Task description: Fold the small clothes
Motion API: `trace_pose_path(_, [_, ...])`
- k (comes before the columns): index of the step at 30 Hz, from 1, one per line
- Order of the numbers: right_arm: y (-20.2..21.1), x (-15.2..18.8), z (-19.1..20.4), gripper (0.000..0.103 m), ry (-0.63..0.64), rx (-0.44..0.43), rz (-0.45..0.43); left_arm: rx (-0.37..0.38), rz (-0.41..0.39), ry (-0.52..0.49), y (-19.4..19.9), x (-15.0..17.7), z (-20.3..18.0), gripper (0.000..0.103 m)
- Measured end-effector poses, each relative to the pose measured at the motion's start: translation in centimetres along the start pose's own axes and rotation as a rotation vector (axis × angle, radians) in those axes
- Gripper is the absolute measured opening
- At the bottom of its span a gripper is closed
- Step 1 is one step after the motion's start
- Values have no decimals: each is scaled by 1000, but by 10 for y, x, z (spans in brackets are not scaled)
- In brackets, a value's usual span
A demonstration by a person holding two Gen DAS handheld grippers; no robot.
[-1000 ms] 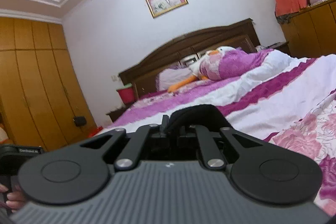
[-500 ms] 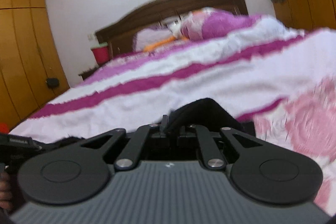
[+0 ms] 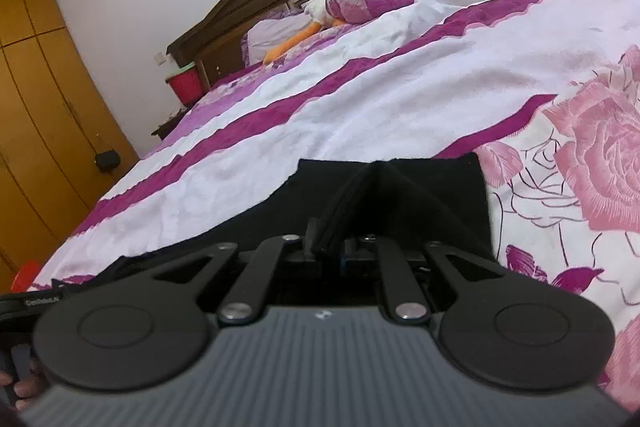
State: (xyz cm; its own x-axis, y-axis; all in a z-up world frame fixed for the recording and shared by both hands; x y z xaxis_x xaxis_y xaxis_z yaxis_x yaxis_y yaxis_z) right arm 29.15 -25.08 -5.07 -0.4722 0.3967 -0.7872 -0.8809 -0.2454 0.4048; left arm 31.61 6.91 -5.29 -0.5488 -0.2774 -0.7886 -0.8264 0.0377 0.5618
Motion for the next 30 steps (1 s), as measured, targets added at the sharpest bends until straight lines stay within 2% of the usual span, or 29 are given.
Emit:
trace_pose_path(1, [2, -2, 1, 12, 6, -5, 7, -4, -3, -10, 5, -1, 0, 30])
trace_pose_path(2, [5, -3, 2, 17, 10, -9, 12, -5, -5, -20, 10, -2, -1, 34])
trace_pose_path(6, [26, -6, 2, 43, 33, -45, 16, 30, 10, -60, 34, -1, 0, 45])
trace_pose_path(12, [53, -1, -2, 44, 91, -70, 54, 74, 20, -81, 74, 17, 9, 47])
trace_pose_path(17, [68, 6, -2, 43, 143, -87, 92, 98, 41, -159, 90, 37, 7, 47])
trace_pose_path(20, [71, 11, 3, 43, 214, -88, 102, 84, 40, -221, 87, 44, 1, 47])
trace_pose_path(22, [69, 13, 7, 41, 282, -60, 107, 71, 33, -240, 81, 42, -2, 47])
trace_pose_path(27, [49, 7, 16, 40, 426, 35, 99, 47, 6, -223, 55, 23, -2, 47])
trace_pose_path(30, [36, -3, 18, 39, 429, 60, 91, 18, -21, -192, 39, 7, 2, 47])
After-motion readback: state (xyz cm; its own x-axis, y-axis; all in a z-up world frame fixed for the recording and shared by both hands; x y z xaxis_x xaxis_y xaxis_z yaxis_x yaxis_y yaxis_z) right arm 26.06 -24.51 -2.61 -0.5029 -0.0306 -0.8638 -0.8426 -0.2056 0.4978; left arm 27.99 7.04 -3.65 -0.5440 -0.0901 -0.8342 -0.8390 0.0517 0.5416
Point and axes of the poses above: each gripper's, at about its wrist camera, not at the fingertips, and y roughly against the way its jaws point, z to its left, x to its underside, the point moved 4 cm from there along -y, roughly the way its jaws point, and after that the axes turned 1 degree about -z, right-handed, at the moved point
